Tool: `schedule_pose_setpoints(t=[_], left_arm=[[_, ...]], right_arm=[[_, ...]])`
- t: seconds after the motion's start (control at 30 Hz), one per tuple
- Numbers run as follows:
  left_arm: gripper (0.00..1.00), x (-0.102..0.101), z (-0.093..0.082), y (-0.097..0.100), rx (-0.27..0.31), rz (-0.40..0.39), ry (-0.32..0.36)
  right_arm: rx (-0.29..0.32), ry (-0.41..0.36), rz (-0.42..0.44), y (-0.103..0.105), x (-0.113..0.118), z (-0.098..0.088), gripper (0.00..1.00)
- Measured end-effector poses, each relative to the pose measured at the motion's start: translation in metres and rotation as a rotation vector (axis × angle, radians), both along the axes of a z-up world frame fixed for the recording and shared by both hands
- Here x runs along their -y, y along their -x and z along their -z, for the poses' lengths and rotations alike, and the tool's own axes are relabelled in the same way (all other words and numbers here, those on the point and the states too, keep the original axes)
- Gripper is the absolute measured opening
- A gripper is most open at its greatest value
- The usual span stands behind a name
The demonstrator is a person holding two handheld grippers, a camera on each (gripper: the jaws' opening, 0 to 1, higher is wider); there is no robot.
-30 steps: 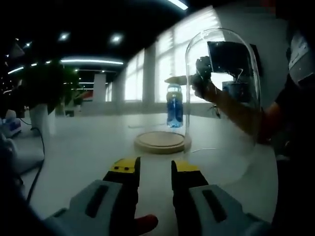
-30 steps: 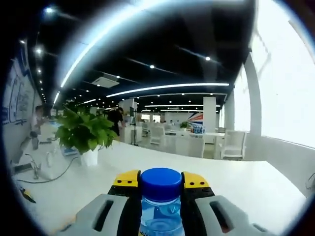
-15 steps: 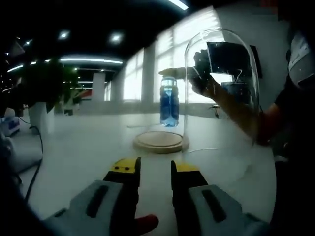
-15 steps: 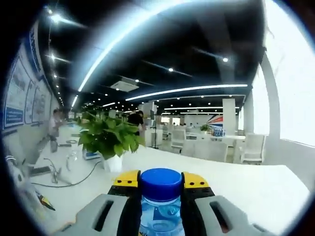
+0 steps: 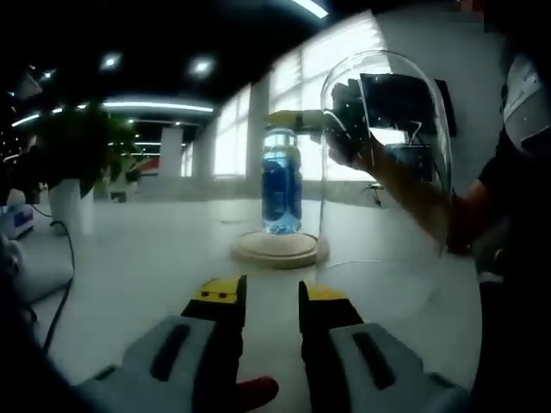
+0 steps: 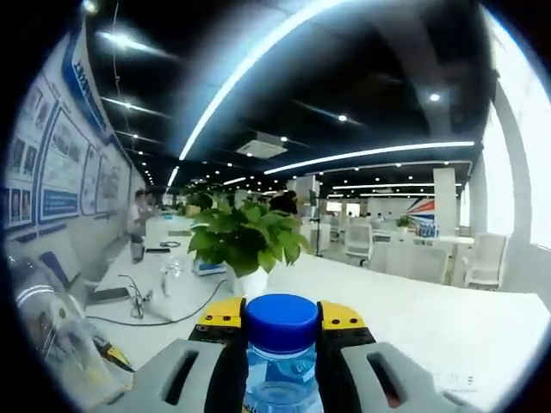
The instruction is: Open the cover put in the Mizone put the cover back on
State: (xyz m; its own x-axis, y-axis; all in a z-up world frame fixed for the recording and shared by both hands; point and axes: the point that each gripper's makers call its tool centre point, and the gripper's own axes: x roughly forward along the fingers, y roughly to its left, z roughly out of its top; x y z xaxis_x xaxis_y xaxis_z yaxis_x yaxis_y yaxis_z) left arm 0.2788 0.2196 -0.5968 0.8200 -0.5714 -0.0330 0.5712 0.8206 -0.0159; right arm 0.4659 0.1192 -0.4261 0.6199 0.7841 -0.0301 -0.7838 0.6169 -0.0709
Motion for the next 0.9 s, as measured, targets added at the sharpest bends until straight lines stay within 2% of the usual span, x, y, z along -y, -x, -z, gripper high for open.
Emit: schedule_pose_setpoints(t=[0.23,0.27,0.53,0.73,0.9], left_arm=[[0.19,0.001,0.000,0.001,0.004,0.004,-0.004],[0.19,0.001,0.000,0.001,0.004,0.004,-0.004],[0.19,0.002,0.000,0.001,0.006,0.007,-0.009],[0.19,0.001,0.001,0.001,0.005,0.005,-0.010],[0.19,0.001,0.001,0.001,0.006,-0.001,-0.012]], right_arm=[[-0.028,0.031,-0.013,0.000,-0.006,0.014,0.23],[-0.026,0.011,-0.007,0.000,-0.005,0.011,0.23],[-0.037,0.020,-0.017,0.001,-0.001,0.014,0.24],[0.009,0.015,-0.064,0.005,0.003,0.016,0.24],[-0.008,-0.004,-0.072,0.004,0.002,0.016,0.24]])
